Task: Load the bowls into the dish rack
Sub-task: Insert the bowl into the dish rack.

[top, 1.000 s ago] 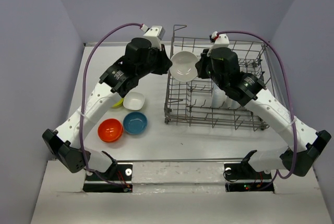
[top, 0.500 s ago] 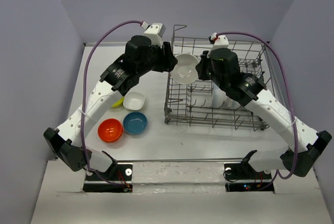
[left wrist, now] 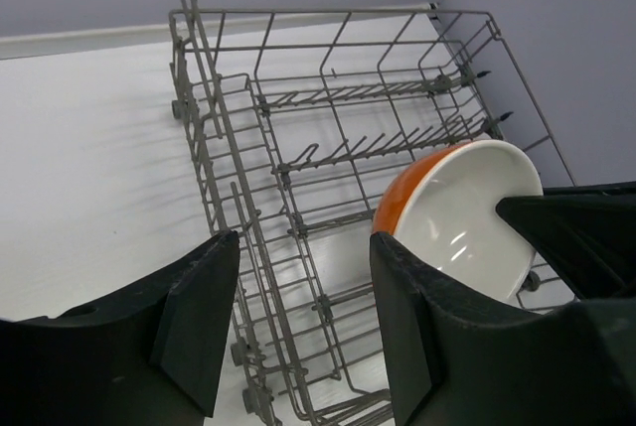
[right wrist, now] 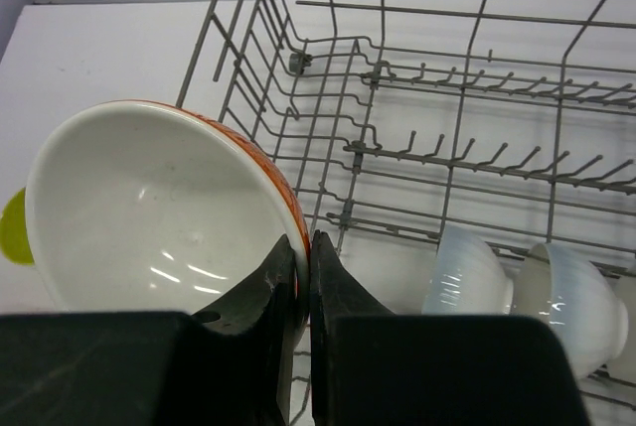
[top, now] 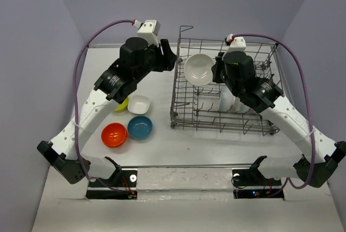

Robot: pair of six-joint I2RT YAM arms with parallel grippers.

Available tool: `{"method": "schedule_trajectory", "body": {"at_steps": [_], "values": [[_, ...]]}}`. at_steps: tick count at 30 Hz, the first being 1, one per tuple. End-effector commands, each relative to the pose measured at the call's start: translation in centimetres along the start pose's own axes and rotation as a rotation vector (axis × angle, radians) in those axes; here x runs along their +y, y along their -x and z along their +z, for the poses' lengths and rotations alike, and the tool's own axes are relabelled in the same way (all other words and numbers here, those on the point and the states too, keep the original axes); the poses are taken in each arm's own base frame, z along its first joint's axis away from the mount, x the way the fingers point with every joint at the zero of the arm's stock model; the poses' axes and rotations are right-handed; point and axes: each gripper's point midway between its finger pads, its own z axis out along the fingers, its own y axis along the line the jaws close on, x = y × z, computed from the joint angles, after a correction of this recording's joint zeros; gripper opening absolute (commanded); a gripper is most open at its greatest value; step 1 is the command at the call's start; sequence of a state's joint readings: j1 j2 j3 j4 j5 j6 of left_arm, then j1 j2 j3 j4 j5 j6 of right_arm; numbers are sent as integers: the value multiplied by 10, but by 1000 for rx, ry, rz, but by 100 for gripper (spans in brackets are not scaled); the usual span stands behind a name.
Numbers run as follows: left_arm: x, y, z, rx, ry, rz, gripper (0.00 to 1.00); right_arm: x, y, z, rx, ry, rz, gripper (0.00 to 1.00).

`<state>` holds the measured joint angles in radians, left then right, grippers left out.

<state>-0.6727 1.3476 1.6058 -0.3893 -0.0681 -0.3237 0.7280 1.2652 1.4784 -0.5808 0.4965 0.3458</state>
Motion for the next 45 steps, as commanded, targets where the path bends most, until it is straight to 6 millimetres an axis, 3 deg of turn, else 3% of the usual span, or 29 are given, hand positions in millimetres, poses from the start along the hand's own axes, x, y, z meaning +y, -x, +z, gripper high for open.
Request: {"method": "schedule_trajectory", "body": {"at_steps": [1,3,11,22,29,35,38,45], "values": [[12,24,-15,-101,71,-25,65,-17,38,-22,-115,-64,35,1],[19,18,-11,-89,94,-30,66,-27,40,-25,-127,-114,29,1],[33,-42,37,65,111,-30,63,-57,40,-33,-126,-267,-21,1],[38,-86,57,178,93,-17,55,-74,35,-34,-106,-372,-72,1],[36,-109,56,235,58,-29,48,-83,21,-23,-34,-470,-171,1],[35,-125,40,256,18,-40,49,-93,22,-22,-17,-553,-236,1],[34,-130,31,262,1,-41,58,-96,19,-20,7,-601,-279,1],[24,-130,22,235,-77,-42,69,-94,-2,-1,127,-673,-413,1]]}}
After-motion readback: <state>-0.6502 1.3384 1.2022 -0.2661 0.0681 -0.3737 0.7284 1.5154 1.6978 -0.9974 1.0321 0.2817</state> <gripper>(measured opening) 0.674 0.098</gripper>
